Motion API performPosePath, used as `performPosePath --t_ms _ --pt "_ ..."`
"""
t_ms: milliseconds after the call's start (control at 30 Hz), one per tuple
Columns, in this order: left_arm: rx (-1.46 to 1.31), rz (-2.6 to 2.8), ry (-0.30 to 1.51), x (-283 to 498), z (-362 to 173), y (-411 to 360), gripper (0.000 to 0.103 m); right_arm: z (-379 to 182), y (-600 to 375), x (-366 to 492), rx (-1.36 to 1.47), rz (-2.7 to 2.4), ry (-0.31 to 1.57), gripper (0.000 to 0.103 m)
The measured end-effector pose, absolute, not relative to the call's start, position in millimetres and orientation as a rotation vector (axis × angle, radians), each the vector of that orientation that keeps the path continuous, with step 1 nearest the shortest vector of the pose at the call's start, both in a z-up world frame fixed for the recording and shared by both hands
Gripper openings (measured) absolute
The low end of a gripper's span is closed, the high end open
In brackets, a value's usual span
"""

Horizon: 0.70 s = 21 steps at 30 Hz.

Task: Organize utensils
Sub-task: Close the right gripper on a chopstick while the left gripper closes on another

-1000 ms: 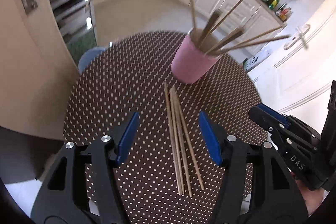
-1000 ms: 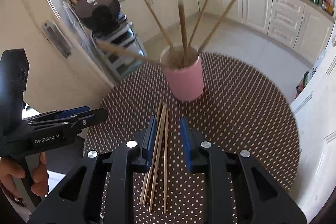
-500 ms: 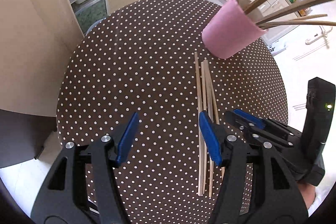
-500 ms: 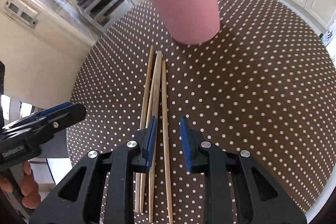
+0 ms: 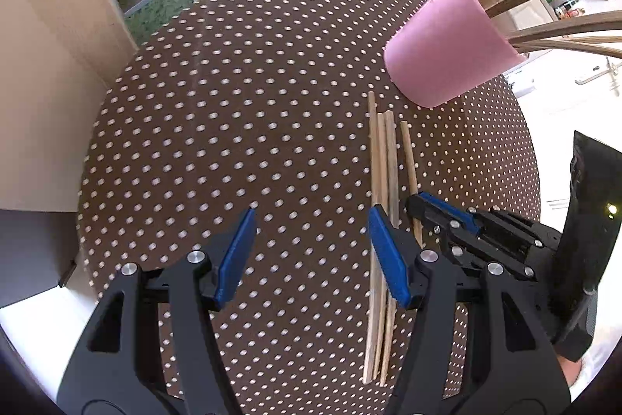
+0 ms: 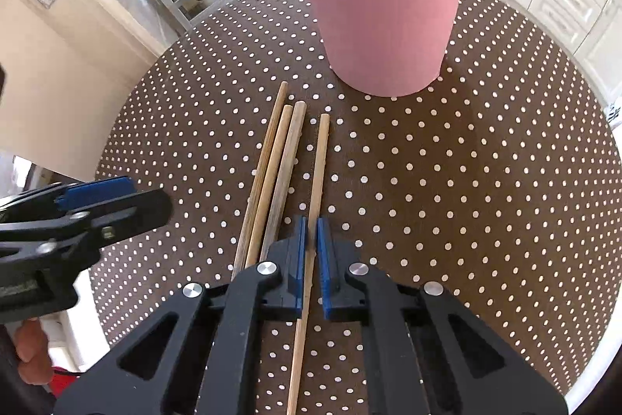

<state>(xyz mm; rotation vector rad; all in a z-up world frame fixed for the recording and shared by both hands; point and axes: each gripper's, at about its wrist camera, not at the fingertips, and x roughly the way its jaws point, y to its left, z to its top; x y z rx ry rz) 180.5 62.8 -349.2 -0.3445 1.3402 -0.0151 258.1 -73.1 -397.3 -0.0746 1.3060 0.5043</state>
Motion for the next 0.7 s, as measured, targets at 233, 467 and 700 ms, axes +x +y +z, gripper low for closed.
performPosePath --t_ms 233,467,700 --pt "-0.313 -0.049 1.367 209.0 -368.1 38.6 0.06 -395.2 -100.4 254.6 -0.044 0.482 1.317 0.004" --pt "-0.245 -0.027 1.377 225.9 -380.7 27.0 0.06 -395.8 -128.2 260.7 0.067 0.474 1.358 0.004" --pt "-0.128 0.002 1.381 250.5 -385.2 3.7 0.06 -394.2 -128.0 277.5 0.083 0.471 1.359 0.006"
